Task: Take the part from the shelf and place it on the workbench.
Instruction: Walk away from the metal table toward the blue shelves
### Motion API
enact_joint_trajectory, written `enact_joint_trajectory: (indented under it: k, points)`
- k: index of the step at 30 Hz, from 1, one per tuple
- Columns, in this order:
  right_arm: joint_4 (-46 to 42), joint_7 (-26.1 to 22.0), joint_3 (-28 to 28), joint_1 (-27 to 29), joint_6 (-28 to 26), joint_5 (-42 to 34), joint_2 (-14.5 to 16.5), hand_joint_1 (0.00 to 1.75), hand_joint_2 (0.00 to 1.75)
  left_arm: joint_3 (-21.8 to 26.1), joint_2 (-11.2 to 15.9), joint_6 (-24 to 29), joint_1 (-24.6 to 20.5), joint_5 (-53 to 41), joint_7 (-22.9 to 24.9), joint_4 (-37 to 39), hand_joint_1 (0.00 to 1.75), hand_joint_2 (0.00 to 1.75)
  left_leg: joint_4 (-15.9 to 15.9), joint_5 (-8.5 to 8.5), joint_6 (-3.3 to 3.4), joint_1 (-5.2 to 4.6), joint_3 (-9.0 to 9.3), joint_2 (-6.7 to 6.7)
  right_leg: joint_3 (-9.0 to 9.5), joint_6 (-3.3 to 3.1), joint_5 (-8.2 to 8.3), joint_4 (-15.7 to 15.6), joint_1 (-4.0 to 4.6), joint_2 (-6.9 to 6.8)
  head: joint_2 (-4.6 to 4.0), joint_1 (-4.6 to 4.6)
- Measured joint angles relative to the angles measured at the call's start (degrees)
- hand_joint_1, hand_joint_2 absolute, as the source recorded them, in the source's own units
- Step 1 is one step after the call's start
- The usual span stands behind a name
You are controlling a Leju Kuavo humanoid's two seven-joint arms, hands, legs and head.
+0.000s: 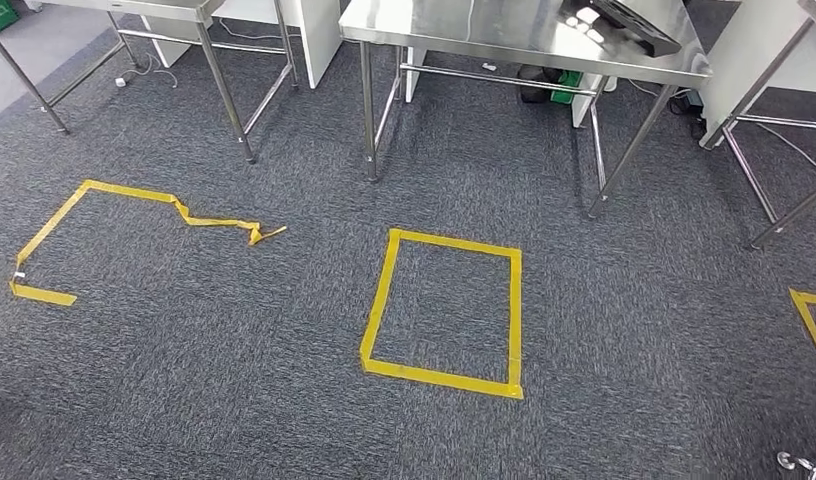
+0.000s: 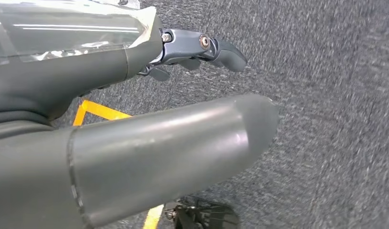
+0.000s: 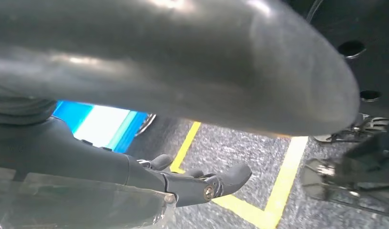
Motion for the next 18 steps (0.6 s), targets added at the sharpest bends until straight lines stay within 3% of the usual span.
enact_joint_trajectory:
  k: [1, 3, 5, 6, 8, 9, 10, 12, 14, 15, 16, 18]
  points:
    - [0.01, 0.01, 0.0, 0.06, -0.06, -0.12, 0.05, 0.0, 0.0, 0.0, -0.01, -0.09, 0.01, -0.11, 0.0, 0.0, 0.0, 0.0, 0.02, 0.17, -0.09, 0.0, -0.18, 0.5, 1.79, 0.48, 0.49, -1.77, -0.03, -0.1, 0.0, 0.02]
    - [0.01, 0.01, 0.0, 0.08, -0.27, -0.34, 0.12, 0.0, 0.0, -0.01, -0.01, -0.28, -0.01, -0.34, 0.0, -0.01, 0.0, 0.0, 0.06, 0.37, -0.37, -0.04, -0.04, 1.49, 7.81, 1.28, 2.79, -10.63, -0.1, -1.68, 0.0, 0.07]
    - [0.01, 0.01, 0.0, -0.06, -0.45, -0.5, 0.19, 0.0, 0.0, -0.02, -0.01, -0.39, -0.04, -0.49, -0.01, -0.01, 0.0, 0.0, 0.2, 0.52, -0.84, -0.35, 0.24, 2.41, 11.51, 0.97, 4.45, -17.26, 0.18, -3.28, 0.0, 0.04]
    - [0.02, 0.01, 0.0, -0.09, -0.5, -0.56, 0.24, 0.0, 0.0, -0.03, 0.0, -0.4, -0.09, -0.54, -0.02, -0.02, 0.0, 0.0, 0.27, 0.61, -1.08, -0.5, 0.33, 2.84, 11.81, 0.54, 4.69, -18.25, 0.36, -3.5, 0.0, 0.02]
    - [0.09, 0.02, 0.0, 0.04, -0.55, -0.63, 0.36, 0.0, 0.0, -0.05, 0.01, -0.43, -0.21, -0.63, -0.03, -0.04, 0.0, 0.0, 0.37, 0.66, -1.71, -0.48, 0.26, 3.39, 11.29, -0.37, 5.14, -18.2, 0.28, -2.37, 0.0, -0.03]
    - [0.12, 0.02, 0.0, 0.1, -0.56, -0.65, 0.44, 0.0, 0.0, -0.07, 0.03, -0.44, -0.27, -0.67, -0.03, -0.07, 0.0, 0.0, 0.75, 0.26, -2.09, -0.35, 0.1, 2.66, 11.18, -0.82, 5.39, -18.27, 0.04, -1.89, 0.0, -0.05]
    - [0.15, 0.03, 0.0, 0.13, -0.56, -0.66, 0.5, 0.0, 0.0, -0.08, 0.04, -0.44, -0.29, -0.69, -0.04, -0.09, 0.0, 0.0, 1.89, -0.77, -2.45, -0.2, -0.41, 1.34, 11.07, -1.37, 5.7, -18.36, -0.2, -1.43, 0.0, -0.09]
    - [0.16, 0.05, 0.0, 0.05, -0.56, -0.69, 0.61, 0.0, 0.0, -0.1, 0.06, -0.45, -0.17, -0.72, -0.04, -0.11, 0.0, 0.0, 7.83, -4.74, -2.88, 0.0, -2.97, -1.8, 10.72, -2.25, 6.25, -18.41, -0.38, -0.48, 0.0, -0.17]
    - [0.16, 0.07, 0.0, 0.06, -0.56, -0.75, 0.63, 0.0, 0.0, -0.11, 0.05, -0.46, 0.03, -0.78, -0.04, -0.11, 0.0, 0.0, 15.36, -8.18, -2.99, 0.08, -6.18, -2.81, 10.17, -2.59, 6.6, -18.24, -0.24, 0.66, 0.0, -0.18]
    - [0.16, 0.08, 0.0, 0.13, -0.56, -0.8, 0.66, 0.0, 0.0, -0.11, 0.07, -0.46, 0.09, -0.81, -0.04, -0.11, 0.0, 0.0, 17.04, -8.34, -3.01, 0.12, -6.83, -2.87, 9.95, -2.58, 6.69, -18.07, -0.19, 1.33, 0.0, -0.18]
    - [0.17, 0.08, 0.0, 0.19, -0.56, -0.86, 0.68, 0.0, 0.0, -0.11, 0.09, -0.47, 0.11, -0.85, -0.04, -0.11, 0.0, 0.0, 16.44, -7.3, -3.01, 0.19, -6.39, -2.93, 9.8, -2.53, 6.74, -17.85, -0.19, 2.05, 0.0, -0.2]
    - [0.17, 0.09, 0.0, 0.18, -0.56, -1.08, 0.73, 0.0, 0.0, -0.11, 0.19, -0.48, 0.11, -0.93, -0.04, -0.12, 0.0, 0.0, 9.8, -3.32, -2.95, 0.54, -2.94, -4.04, 9.61, -2.45, 6.74, -17.31, -0.27, 3.54, 0.0, -0.22]
